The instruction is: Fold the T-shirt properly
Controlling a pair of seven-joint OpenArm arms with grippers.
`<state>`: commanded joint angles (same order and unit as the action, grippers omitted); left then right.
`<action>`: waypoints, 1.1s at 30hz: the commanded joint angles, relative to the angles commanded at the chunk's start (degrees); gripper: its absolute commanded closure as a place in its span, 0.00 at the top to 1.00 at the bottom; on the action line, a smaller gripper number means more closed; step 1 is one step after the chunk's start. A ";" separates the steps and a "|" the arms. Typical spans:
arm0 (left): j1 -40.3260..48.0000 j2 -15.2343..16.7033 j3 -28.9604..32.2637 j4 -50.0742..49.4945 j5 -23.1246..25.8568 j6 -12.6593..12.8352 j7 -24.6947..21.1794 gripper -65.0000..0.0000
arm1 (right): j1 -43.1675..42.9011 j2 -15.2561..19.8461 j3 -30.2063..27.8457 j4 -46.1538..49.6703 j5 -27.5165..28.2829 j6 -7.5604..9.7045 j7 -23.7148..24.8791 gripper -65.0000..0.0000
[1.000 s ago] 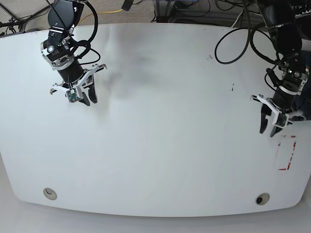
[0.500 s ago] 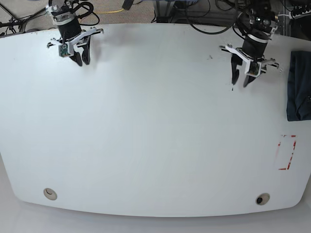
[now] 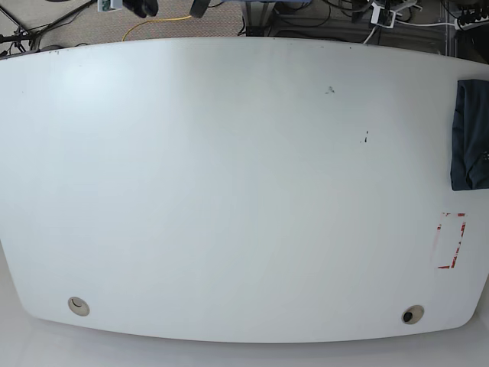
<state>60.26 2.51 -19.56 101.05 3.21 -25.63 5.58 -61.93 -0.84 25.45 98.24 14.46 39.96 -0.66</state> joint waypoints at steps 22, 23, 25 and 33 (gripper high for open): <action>-40.70 -10.02 8.18 -81.93 1.14 7.12 -8.00 0.29 | 30.15 3.16 -8.18 -59.16 -18.64 -11.43 6.07 0.19; -42.29 -10.29 9.58 -84.57 1.58 8.88 -9.32 0.30 | 31.21 3.25 -8.18 -61.45 -19.43 -12.48 6.15 0.19; -45.01 -10.29 11.52 -88.70 1.76 11.43 -10.81 0.30 | 33.58 3.43 -8.18 -64.97 -20.75 -14.15 6.33 0.19; -50.73 -8.97 14.24 -92.84 1.85 13.01 -9.05 0.30 | 40.62 3.69 -8.18 -74.20 -24.44 -21.19 6.07 0.20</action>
<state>9.54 -6.46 -5.32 8.22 5.05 -12.62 -3.47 -21.32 2.86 17.27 24.04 -9.98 18.77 5.41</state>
